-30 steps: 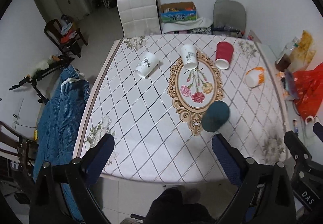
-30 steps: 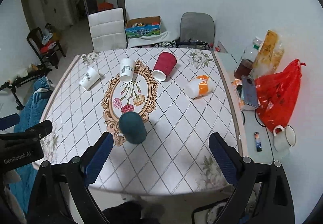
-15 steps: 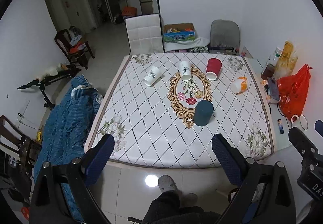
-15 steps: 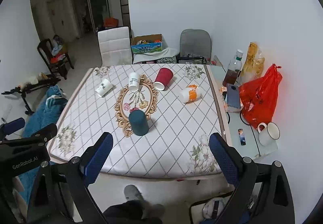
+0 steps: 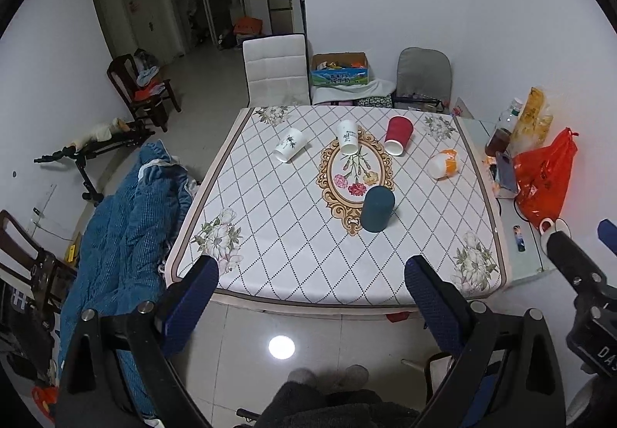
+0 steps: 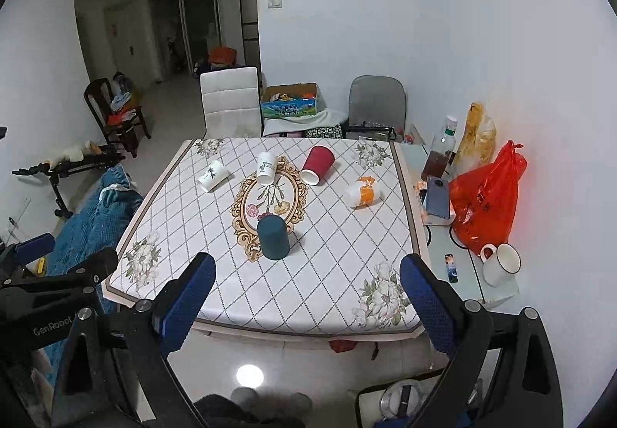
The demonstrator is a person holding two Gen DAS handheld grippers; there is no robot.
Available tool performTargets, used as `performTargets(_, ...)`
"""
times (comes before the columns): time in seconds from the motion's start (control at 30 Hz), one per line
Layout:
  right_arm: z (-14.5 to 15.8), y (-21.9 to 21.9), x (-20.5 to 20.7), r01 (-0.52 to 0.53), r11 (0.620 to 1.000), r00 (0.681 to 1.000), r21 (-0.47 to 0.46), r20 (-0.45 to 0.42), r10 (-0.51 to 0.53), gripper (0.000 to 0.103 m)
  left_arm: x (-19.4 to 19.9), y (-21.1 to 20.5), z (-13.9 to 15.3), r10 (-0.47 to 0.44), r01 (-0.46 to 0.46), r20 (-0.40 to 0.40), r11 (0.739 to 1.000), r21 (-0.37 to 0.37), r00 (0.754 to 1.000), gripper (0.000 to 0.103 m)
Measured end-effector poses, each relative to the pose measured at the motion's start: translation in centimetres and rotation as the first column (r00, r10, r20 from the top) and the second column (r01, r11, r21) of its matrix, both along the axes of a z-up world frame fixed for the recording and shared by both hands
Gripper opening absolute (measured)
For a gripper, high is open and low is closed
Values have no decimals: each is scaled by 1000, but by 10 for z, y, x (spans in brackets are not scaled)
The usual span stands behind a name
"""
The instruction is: Flip cup upside down
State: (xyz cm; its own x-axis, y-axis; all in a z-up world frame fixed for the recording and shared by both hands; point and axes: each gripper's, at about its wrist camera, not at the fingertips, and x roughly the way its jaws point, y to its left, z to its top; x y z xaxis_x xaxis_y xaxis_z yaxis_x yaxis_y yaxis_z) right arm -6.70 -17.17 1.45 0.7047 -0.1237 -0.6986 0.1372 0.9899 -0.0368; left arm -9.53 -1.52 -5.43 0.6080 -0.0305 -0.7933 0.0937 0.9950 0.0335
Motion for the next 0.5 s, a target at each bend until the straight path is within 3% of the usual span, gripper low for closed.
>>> performTargets(0.5,2,26,-20,3,1000,1000,14,-21,-3,98,-20,23,7,-27,27,9,1000,3,1000,99)
